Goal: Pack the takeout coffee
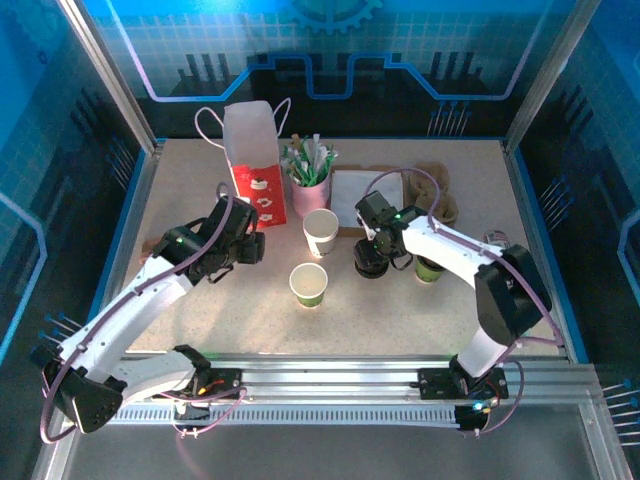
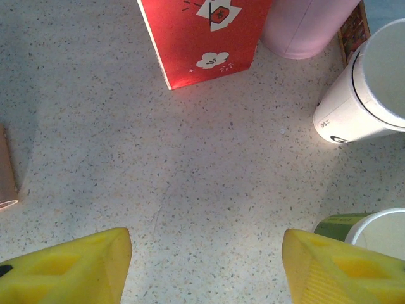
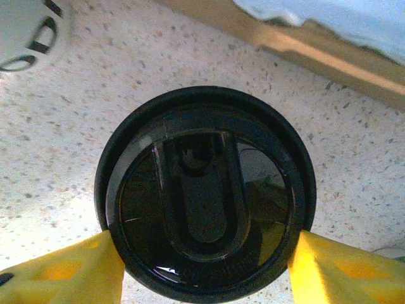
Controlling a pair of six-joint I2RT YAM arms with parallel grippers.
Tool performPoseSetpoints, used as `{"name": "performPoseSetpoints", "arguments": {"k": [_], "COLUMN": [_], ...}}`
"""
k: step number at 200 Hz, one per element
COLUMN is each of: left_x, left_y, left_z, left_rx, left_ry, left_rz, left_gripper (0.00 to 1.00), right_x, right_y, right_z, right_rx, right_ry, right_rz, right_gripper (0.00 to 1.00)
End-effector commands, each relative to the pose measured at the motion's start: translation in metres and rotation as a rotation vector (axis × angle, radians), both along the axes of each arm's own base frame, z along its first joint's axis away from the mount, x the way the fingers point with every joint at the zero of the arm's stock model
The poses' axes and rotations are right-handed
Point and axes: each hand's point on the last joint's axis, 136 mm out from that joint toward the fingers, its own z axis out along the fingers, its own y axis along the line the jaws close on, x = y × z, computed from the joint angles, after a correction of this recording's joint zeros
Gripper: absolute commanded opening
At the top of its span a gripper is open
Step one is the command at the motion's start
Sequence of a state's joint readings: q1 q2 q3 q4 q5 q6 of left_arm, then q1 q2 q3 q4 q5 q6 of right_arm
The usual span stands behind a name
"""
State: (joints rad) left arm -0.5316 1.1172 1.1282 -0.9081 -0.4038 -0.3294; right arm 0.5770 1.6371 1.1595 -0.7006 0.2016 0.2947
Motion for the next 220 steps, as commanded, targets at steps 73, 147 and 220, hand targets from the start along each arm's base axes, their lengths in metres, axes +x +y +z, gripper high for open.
{"name": "performPoseSetpoints", "arguments": {"k": [73, 147, 220], "left_x": [0.005, 0.004, 0.002], "left_y": [0.010, 0.017, 0.027], "left_z": [0.007, 0.011, 0.018], "left_rx": [-0.033, -0.085, -0.110], "left_ry": [-0.077, -0.117, -0.151], "left_rz": [0.021, 0.057, 0.088], "left_gripper": [0.66, 0.72, 0.77], "right_x": [-0.022, -0.048, -0.076], "right_y": [0.005, 0.039, 0.094], "right_z": [0.047, 0.091, 0.102], "right_rx": [0.051, 0.081, 0.119], "right_ry": [-0.052, -0.110, -0.098], "right_rz": [0.035, 0.147, 0.286], "right_gripper": [0.62, 0.62, 0.61]}}
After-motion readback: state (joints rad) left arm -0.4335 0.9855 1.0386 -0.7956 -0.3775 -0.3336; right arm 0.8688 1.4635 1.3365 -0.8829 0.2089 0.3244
